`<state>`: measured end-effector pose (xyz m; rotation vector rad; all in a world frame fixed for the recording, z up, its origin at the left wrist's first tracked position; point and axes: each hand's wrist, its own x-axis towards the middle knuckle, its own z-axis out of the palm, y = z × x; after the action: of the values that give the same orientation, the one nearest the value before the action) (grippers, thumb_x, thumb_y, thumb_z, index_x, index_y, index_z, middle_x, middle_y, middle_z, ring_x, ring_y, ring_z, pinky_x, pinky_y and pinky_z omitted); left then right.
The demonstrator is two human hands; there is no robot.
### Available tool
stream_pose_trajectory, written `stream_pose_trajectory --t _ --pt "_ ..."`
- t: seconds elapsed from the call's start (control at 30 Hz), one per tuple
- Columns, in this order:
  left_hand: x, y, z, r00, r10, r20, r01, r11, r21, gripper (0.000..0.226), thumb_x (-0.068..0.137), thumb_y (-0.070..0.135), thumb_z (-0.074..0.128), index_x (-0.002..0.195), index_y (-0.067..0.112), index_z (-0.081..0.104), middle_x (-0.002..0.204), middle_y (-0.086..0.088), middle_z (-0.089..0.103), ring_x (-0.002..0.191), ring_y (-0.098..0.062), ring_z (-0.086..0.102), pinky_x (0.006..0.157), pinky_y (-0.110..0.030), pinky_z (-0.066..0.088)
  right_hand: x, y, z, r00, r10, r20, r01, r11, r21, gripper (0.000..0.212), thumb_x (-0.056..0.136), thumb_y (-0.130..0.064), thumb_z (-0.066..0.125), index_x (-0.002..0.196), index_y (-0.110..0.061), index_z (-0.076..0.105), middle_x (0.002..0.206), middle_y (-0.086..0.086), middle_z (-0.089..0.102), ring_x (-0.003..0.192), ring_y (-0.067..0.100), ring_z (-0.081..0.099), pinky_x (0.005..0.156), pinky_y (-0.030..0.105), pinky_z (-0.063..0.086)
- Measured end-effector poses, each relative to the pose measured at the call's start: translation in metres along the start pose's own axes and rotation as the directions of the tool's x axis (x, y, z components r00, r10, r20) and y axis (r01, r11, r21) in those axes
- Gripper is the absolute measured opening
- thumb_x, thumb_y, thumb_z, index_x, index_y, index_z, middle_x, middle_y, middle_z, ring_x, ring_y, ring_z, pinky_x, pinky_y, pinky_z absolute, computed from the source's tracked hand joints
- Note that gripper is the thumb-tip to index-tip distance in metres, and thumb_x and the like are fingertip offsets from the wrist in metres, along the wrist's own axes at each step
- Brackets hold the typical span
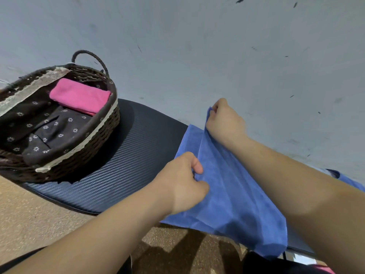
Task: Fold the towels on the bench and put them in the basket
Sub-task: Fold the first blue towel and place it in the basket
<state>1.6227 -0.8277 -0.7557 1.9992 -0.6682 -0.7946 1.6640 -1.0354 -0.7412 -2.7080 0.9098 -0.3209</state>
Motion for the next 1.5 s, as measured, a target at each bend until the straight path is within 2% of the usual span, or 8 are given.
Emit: stream_pose_trajectory --t 0.2,0.43,0.63,0.83,1.17,1.33,1.43,1.5 --pt "0.001 -0.020 -0.018 0.998 -0.057 -0.007 0.057 0.984 0.167 0.034 0.085 0.010 0.061 0.110 0.027 0.043 0.079 -0.003 0.069 0.059 -0.019 0.073 0.064 -0.047 0.062 0.005 -0.015 0.035 0.989 -0.068 0.133 0.080 0.993 -0.088 0.014 0.101 -0.024 0.044 0.111 -0.017 0.051 0.103 0.006 0.067 0.096 0.033 0.061 0.077 0.038 0.043" --pt "0.009 -0.036 -0.024 0.989 -0.147 -0.011 0.141 0.925 0.354 0.026 0.079 0.018 0.067 0.097 0.021 0.048 0.085 0.001 0.065 0.079 -0.021 0.064 0.064 -0.041 0.054 0.002 0.003 0.068 0.987 -0.053 0.150 0.049 0.998 0.026 0.021 0.102 -0.032 0.046 0.105 -0.017 0.060 0.114 0.008 0.060 0.102 0.032 0.059 0.090 0.048 0.051" --pt "0.000 -0.030 -0.018 0.990 -0.143 -0.015 0.130 0.847 0.515 0.038 0.077 0.023 0.070 0.106 0.026 0.046 0.085 0.004 0.064 0.079 -0.021 0.064 0.060 -0.039 0.051 0.009 0.009 0.066 0.976 0.004 0.216 -0.037 0.988 0.147 0.018 0.103 -0.035 0.046 0.101 -0.019 0.055 0.099 0.003 0.065 0.092 0.029 0.063 0.084 0.045 0.054" --pt "-0.008 -0.031 -0.033 0.967 -0.242 0.079 0.197 0.909 0.366 0.027 0.084 0.021 0.062 0.106 0.024 0.046 0.082 0.000 0.068 0.068 -0.017 0.067 0.063 -0.037 0.056 0.011 0.003 0.068 0.980 0.032 0.198 -0.062 0.987 0.145 0.022 0.104 -0.033 0.040 0.106 -0.014 0.051 0.096 0.006 0.066 0.086 0.031 0.062 0.076 0.042 0.051" --pt "-0.010 -0.030 -0.050 0.963 -0.267 0.043 0.183 0.761 0.622 0.034 0.083 0.035 0.079 0.104 0.020 0.057 0.095 0.001 0.064 0.084 -0.019 0.063 0.069 -0.034 0.053 -0.011 0.012 0.051 0.978 -0.165 0.130 0.164 0.986 0.023 0.039 0.104 -0.029 0.042 0.141 -0.020 0.050 0.139 0.005 0.053 0.123 0.029 0.053 0.100 0.046 0.045" --pt "-0.018 -0.028 -0.041 0.994 -0.078 -0.080 0.112 0.716 0.689 0.029 0.085 0.036 0.071 0.104 0.021 0.056 0.103 0.003 0.058 0.097 -0.022 0.060 0.079 -0.038 0.054 -0.048 0.065 0.029 0.950 -0.211 0.228 0.231 0.971 -0.065 0.047 0.103 -0.041 0.037 0.142 -0.015 0.048 0.136 0.009 0.053 0.125 0.032 0.051 0.107 0.048 0.041" --pt "-0.019 -0.026 -0.014 0.988 0.140 -0.060 -0.064 0.737 0.673 0.040 0.094 0.039 0.062 0.128 0.020 0.050 0.128 0.001 0.048 0.118 -0.023 0.050 0.097 -0.038 0.048 -0.068 0.105 0.019 0.951 -0.038 0.307 0.082 0.988 -0.131 0.068 0.099 -0.053 0.019 0.150 -0.012 0.037 0.150 0.014 0.041 0.142 0.036 0.036 0.116 0.052 0.031" --pt "-0.020 -0.025 0.013 0.990 0.126 0.064 -0.137 0.735 0.664 0.068 0.097 0.052 0.052 0.152 0.018 0.032 0.158 -0.006 0.029 0.146 -0.030 0.029 0.119 -0.039 0.030 -0.083 0.125 0.018 0.929 0.079 0.362 -0.025 0.988 -0.153 0.069 0.103 -0.053 0.018 0.160 -0.015 0.022 0.168 0.014 0.018 0.156 0.031 0.013 0.126 0.050 0.014"
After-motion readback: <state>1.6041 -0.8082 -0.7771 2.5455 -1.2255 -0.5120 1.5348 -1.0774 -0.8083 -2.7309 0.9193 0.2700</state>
